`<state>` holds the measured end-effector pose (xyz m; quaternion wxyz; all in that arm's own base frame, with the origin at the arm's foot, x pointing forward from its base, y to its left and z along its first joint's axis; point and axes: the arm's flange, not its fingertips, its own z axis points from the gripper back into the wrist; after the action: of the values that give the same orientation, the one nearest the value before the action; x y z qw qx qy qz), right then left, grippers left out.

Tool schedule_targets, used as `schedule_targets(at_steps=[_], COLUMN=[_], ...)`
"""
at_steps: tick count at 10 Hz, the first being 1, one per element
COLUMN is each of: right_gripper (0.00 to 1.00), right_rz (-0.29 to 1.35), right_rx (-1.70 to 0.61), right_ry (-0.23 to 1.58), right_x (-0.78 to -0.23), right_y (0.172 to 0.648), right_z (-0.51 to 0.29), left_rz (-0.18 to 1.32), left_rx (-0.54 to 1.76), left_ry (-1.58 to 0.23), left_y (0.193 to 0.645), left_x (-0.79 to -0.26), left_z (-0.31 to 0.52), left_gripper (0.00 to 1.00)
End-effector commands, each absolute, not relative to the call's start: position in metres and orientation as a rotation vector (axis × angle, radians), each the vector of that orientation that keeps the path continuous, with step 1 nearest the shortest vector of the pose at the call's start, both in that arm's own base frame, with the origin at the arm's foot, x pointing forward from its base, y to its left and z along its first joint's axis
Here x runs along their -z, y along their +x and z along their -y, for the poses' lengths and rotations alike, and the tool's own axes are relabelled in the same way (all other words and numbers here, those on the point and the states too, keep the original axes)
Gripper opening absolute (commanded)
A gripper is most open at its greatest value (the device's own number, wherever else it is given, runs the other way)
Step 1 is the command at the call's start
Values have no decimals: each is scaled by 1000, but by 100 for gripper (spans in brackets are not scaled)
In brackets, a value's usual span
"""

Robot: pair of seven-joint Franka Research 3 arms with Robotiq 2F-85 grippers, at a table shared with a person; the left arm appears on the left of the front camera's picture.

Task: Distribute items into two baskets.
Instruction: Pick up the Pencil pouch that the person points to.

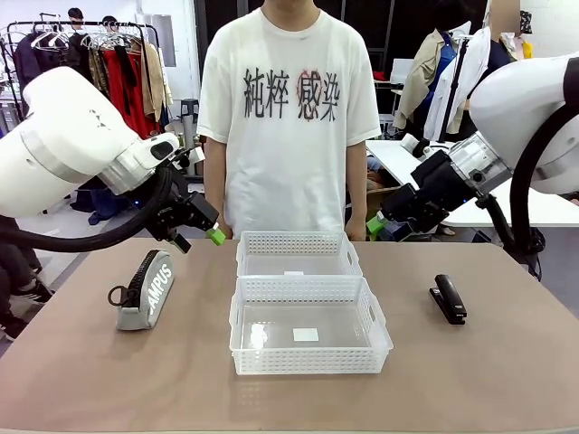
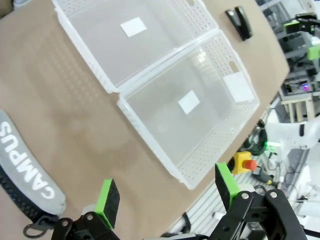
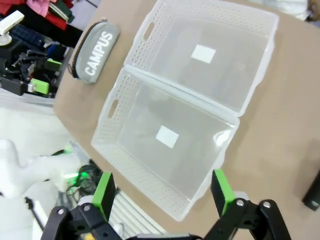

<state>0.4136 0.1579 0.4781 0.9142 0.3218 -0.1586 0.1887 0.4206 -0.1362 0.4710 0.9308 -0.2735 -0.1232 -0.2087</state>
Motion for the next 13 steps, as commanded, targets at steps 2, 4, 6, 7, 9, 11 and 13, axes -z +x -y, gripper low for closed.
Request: schedule_targets(at_steps=[2,4,6,7,9,11,13], right_gripper=[100,100,100,100,100,100,100], right_rz=[250,255,281,273,261,288,255], right_rx=[-260,-169,-106,-85,-42,-23,-8], right_ry=[946,1095,1233,1299,1394,1481,1530], right_x=[-497,-518,-544,-556,-572,-584,-590], right_y=[434,440,446,451,463,474,482], right_z=[-156,-155,-147,-138,-121,-106,-99], left_rz=[88,27,3,0,19,34,80], left_rx=[316,241,224,213,172,157,163], left_ry=[-881,-1101,-1277,-1344,-1441,-1543,-1517], left_y=[437,451,461,464,471,475,475], left_x=[-491,-520,-550,-563,-577,-588,-593], left_z=[128,120,111,103,86,73,69], left_gripper=[100,100,100,100,100,100,100])
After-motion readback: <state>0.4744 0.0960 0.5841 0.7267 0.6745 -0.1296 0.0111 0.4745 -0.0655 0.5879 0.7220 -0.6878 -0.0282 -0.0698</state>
